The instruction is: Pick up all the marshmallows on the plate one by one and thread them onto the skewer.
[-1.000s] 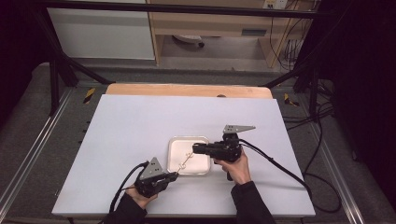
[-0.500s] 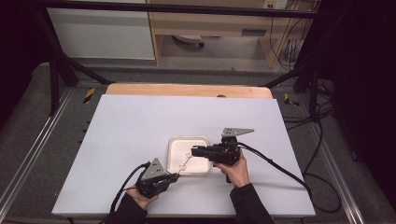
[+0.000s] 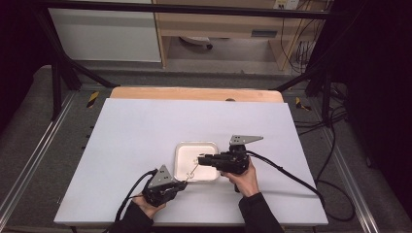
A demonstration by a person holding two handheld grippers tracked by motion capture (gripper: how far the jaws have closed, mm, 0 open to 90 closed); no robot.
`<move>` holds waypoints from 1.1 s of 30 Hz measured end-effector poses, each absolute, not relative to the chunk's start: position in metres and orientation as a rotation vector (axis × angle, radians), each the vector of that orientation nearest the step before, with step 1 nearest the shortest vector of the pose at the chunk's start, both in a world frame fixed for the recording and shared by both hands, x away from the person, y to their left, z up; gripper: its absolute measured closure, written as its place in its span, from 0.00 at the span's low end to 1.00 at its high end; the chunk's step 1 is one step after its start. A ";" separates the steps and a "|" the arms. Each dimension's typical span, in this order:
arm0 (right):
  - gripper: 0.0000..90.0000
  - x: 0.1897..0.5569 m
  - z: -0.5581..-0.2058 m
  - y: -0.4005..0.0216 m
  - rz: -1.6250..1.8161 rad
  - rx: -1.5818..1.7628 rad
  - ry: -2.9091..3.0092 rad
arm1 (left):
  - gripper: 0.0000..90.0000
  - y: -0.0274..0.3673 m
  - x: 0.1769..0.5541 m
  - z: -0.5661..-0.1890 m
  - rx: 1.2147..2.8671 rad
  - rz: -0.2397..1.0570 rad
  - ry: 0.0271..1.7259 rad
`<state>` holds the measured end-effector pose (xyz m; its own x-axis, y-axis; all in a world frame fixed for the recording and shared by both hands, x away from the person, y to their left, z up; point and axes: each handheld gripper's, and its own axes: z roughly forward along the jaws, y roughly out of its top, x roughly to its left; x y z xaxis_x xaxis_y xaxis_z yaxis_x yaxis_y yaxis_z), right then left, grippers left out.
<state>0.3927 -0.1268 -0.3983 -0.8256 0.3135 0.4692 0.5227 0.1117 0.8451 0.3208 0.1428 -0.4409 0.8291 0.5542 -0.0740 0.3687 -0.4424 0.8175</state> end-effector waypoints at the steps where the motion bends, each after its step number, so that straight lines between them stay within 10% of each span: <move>1: 0.90 0.392 -0.398 -0.127 -1.797 -0.840 -2.208 | 0.98 0.143 0.321 -0.441 2.084 0.253 0.676; 33: 0.78 0.384 -0.419 -0.112 -1.704 -0.831 -2.267 | 0.98 0.142 0.321 -0.437 2.033 0.251 0.681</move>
<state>0.3839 -0.1118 -0.4185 -0.8259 0.3212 0.4635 0.5346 0.1843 0.8248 0.3210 0.1417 -0.4368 0.8244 0.5585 -0.0922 0.3648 -0.3996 0.8410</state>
